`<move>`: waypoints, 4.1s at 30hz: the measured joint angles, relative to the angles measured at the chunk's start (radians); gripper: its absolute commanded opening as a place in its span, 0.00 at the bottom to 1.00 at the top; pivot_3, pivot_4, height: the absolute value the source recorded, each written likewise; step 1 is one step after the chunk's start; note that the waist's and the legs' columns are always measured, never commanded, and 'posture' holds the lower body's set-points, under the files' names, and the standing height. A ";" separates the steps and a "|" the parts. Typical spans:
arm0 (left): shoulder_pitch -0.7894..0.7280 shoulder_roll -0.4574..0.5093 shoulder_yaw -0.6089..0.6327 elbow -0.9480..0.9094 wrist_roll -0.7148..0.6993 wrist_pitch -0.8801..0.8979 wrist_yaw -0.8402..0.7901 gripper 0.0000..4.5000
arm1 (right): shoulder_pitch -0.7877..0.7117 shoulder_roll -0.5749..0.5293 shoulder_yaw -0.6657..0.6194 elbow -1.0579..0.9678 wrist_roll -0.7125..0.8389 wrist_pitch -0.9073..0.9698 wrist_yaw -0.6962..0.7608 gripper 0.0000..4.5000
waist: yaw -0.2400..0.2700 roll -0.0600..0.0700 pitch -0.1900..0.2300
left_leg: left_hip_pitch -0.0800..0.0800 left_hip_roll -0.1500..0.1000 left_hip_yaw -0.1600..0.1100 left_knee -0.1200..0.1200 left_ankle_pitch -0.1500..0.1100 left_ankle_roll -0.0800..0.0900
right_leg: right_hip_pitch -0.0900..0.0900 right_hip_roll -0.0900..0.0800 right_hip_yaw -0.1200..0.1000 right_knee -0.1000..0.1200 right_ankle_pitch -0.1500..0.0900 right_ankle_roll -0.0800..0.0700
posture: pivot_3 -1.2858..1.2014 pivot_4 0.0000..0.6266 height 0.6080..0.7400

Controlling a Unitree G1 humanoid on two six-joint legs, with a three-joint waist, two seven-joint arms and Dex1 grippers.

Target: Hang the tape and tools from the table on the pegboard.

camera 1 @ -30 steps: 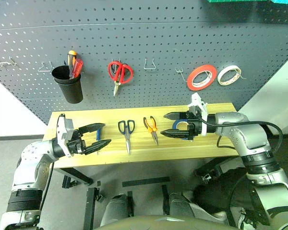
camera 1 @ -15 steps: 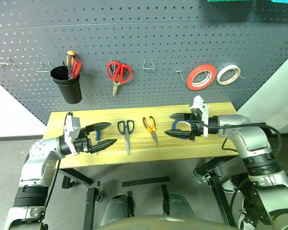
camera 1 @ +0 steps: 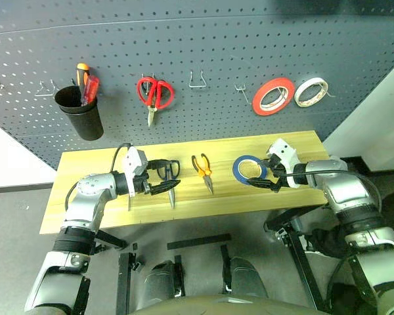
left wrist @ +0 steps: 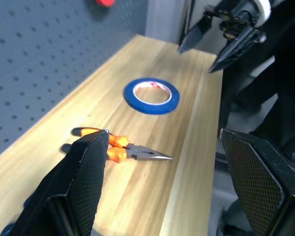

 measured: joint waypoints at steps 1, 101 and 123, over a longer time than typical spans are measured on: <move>-0.018 -0.012 -0.012 0.008 0.011 0.013 0.007 0.85 | -0.018 0.000 0.008 0.027 -0.017 -0.006 -0.001 1.00 | 0.000 -0.001 0.013 | 0.000 0.000 0.000 0.000 0.000 0.000 | 0.000 0.000 0.000 0.000 0.000 0.000 | 0.49 0.44 1.00; -0.019 0.058 0.234 -0.336 -0.319 0.117 0.079 0.85 | -0.399 0.180 -0.021 0.126 -0.110 -0.195 -0.032 0.90 | -0.007 -0.012 -0.012 | -0.014 -0.001 0.004 0.002 0.003 -0.005 | -0.016 0.001 0.000 0.011 0.001 0.001 | 0.52 0.16 1.00; 0.013 0.162 0.052 -0.060 -0.005 0.061 0.031 0.85 | -0.325 0.394 0.010 -0.026 -0.017 0.593 -0.314 1.00 | 0.001 -0.009 -0.002 | -0.006 -0.001 0.006 0.001 0.003 -0.005 | -0.012 0.001 0.003 0.012 0.000 0.001 | 0.51 0.42 1.00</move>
